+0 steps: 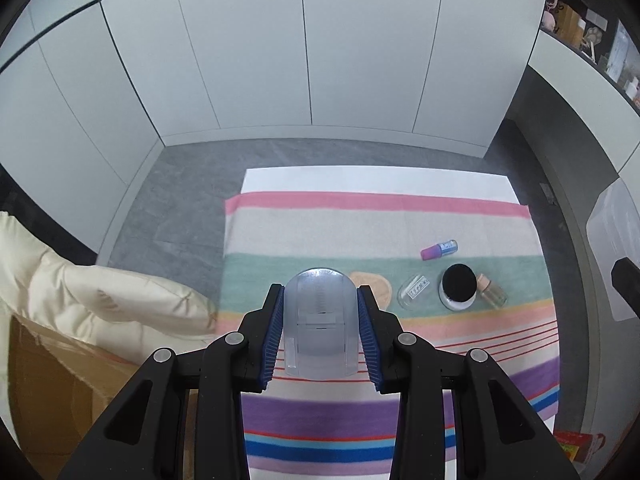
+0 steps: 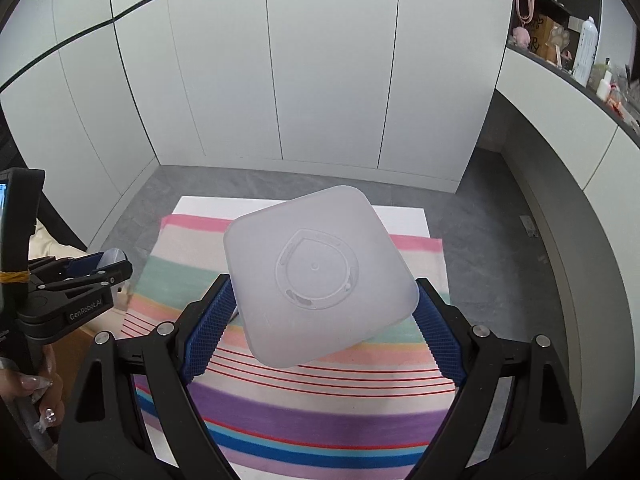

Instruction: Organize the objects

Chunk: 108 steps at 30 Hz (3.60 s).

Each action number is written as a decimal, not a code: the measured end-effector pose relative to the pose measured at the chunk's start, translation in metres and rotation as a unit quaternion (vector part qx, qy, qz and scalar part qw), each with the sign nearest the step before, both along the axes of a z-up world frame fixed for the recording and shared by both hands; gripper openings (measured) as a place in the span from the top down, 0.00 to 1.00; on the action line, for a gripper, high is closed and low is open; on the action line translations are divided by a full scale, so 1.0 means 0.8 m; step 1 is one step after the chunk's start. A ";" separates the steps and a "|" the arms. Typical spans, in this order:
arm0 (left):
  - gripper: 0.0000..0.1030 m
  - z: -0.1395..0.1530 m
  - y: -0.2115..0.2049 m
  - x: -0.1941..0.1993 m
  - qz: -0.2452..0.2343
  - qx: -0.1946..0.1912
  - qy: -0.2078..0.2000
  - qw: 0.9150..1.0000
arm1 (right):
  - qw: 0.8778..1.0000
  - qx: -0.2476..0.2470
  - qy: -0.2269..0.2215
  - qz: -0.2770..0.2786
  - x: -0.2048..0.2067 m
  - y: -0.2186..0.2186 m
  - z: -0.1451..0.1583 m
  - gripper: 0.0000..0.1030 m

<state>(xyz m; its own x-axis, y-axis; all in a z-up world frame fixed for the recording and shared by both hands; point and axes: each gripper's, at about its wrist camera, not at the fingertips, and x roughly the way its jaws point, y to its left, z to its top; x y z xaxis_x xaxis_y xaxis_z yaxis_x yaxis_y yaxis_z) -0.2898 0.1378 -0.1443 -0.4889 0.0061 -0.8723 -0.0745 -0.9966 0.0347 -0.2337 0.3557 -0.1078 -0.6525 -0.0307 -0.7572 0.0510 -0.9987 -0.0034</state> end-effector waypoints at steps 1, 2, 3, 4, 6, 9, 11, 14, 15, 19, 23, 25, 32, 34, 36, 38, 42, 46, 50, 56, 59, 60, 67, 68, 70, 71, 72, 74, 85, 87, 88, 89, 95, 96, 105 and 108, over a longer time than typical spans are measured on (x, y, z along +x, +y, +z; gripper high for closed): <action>0.64 0.002 -0.001 0.002 0.000 -0.001 0.000 1.000 | 1.000 0.001 0.002 0.000 0.001 0.000 0.003 0.13; 0.64 0.005 -0.002 0.003 0.001 -0.002 0.001 1.000 | 1.000 0.003 0.001 -0.001 0.002 -0.001 0.005 0.13; 0.64 0.007 -0.004 0.005 0.002 -0.003 0.003 1.000 | 1.000 0.003 0.001 -0.001 0.004 -0.001 0.006 0.13; 0.64 0.008 -0.005 0.006 0.003 -0.003 0.005 1.000 | 1.000 0.002 0.000 -0.002 0.005 -0.001 0.007 0.13; 0.64 0.010 -0.009 0.008 0.007 0.000 0.004 1.000 | 1.000 -0.003 -0.001 -0.002 0.008 -0.001 0.007 0.13; 0.64 0.012 -0.013 0.012 0.011 0.001 0.004 1.000 | 1.000 0.000 -0.004 0.000 0.012 0.000 0.004 0.13; 0.64 0.015 -0.015 0.017 0.012 0.000 0.005 1.000 | 1.000 0.003 -0.007 0.000 0.014 -0.001 0.002 0.13; 0.64 0.020 -0.011 0.028 0.014 -0.025 0.012 1.000 | 1.000 0.001 -0.008 -0.004 0.017 0.001 0.003 0.13; 0.64 0.023 -0.009 0.031 0.012 -0.037 0.017 0.999 | 1.000 0.003 -0.011 -0.006 0.019 0.001 0.004 0.13; 0.64 0.037 -0.001 0.058 -0.004 -0.055 0.032 0.998 | 0.999 0.014 -0.030 -0.027 0.030 0.005 0.005 0.13; 0.64 0.045 0.000 0.086 -0.016 -0.042 0.021 0.999 | 0.999 0.011 -0.038 -0.036 0.055 0.011 0.006 0.13; 0.64 0.049 -0.001 0.103 -0.023 -0.031 0.012 0.999 | 0.999 0.008 -0.038 -0.036 0.068 0.012 0.008 0.13; 0.64 0.070 0.000 0.170 -0.021 -0.066 0.024 0.997 | 0.999 0.006 -0.025 -0.028 0.125 0.006 0.019 0.13; 0.64 0.080 -0.003 0.186 -0.012 -0.075 0.036 0.996 | 0.999 0.001 -0.023 -0.026 0.140 0.005 0.021 0.13; 0.64 0.091 -0.005 0.206 -0.012 -0.073 0.044 0.996 | 0.999 -0.009 -0.026 -0.022 0.158 0.005 0.021 0.13; 0.64 0.099 -0.008 0.225 -0.017 -0.067 0.041 0.997 | 0.999 -0.014 -0.033 -0.020 0.175 0.005 0.021 0.13; 0.64 0.101 -0.014 0.252 -0.019 -0.052 0.021 0.998 | 0.999 -0.013 -0.046 -0.023 0.208 0.007 0.022 0.13; 0.64 0.099 -0.017 0.272 -0.013 -0.044 0.006 0.999 | 0.998 -0.017 -0.049 -0.024 0.240 0.013 0.026 0.13; 0.64 0.098 -0.027 0.303 -0.002 -0.041 0.009 0.999 | 0.999 -0.012 -0.048 -0.023 0.266 0.017 0.029 0.13; 0.64 0.092 -0.029 0.336 -0.009 -0.033 0.006 0.999 | 0.998 -0.018 -0.058 -0.015 0.297 0.019 0.027 0.13; 0.64 0.088 -0.029 0.344 -0.012 -0.027 0.001 1.000 | 0.998 -0.010 -0.058 -0.013 0.305 0.015 0.026 0.13; 0.64 0.086 -0.028 0.346 -0.013 -0.028 0.000 1.000 | 0.998 -0.009 -0.059 -0.012 0.308 0.014 0.026 0.13; 0.64 0.083 -0.034 0.346 -0.013 -0.022 -0.004 1.000 | 0.998 -0.008 -0.066 -0.014 0.310 0.008 0.020 0.13; 0.64 0.083 -0.036 0.345 -0.012 -0.020 -0.005 1.000 | 0.998 -0.007 -0.066 -0.013 0.311 0.006 0.019 0.13; 0.64 0.083 -0.042 0.342 -0.007 -0.017 -0.006 1.000 | 0.998 -0.007 -0.068 -0.013 0.309 0.005 0.018 0.13; 0.64 0.083 -0.047 0.340 -0.002 -0.014 -0.008 1.000 | 0.998 -0.006 -0.069 -0.012 0.308 0.004 0.017 0.13; 0.64 0.083 -0.051 0.338 0.002 -0.013 -0.010 1.000 | 0.998 -0.005 -0.070 -0.012 0.308 0.001 0.016 0.13; 0.64 0.084 -0.061 0.335 0.012 -0.010 -0.010 1.000 | 0.998 -0.004 -0.070 -0.007 0.304 -0.004 0.016 0.13; 0.64 0.085 -0.129 0.318 0.080 -0.002 -0.011 0.997 | 0.996 -0.001 -0.060 0.059 0.272 -0.081 0.018 0.13; 0.64 0.087 -0.144 0.319 0.094 -0.001 -0.009 0.996 | 0.996 -0.003 -0.058 0.074 0.268 -0.097 0.019 0.13; 0.64 0.088 -0.149 0.321 0.098 -0.001 -0.008 0.995 | 0.995 -0.003 -0.057 0.082 0.266 -0.106 0.020 0.13; 0.64 0.089 -0.157 0.322 0.106 -0.001 -0.006 0.994 | 0.994 -0.001 -0.055 0.092 0.264 -0.118 0.021 0.13; 0.64 0.090 -0.210 0.329 0.152 -0.004 0.000 0.988 | 0.987 -0.001 -0.047 0.151 0.254 -0.180 0.028 0.13; 0.64 0.090 -0.221 0.331 0.161 -0.003 0.000 0.987 | 0.986 0.000 -0.047 0.161 0.251 -0.192 0.028 0.13; 0.64 0.086 -0.313 0.346 0.242 0.007 -0.003 0.970 | 0.970 0.010 -0.036 0.241 0.244 -0.287 0.040 0.13; 0.64 0.088 -0.341 0.349 0.266 0.012 0.001 0.964 | 0.963 0.015 -0.033 0.266 0.244 -0.318 0.041 0.13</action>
<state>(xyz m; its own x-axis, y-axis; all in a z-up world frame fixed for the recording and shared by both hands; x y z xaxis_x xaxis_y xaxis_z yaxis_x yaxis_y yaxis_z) -0.0108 -0.1351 -0.0740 -0.4300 -0.2252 -0.8743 0.4467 -0.8946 0.0107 -0.0387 0.1013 -0.0749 -0.5013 -0.3250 -0.8019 0.5561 -0.8311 -0.0107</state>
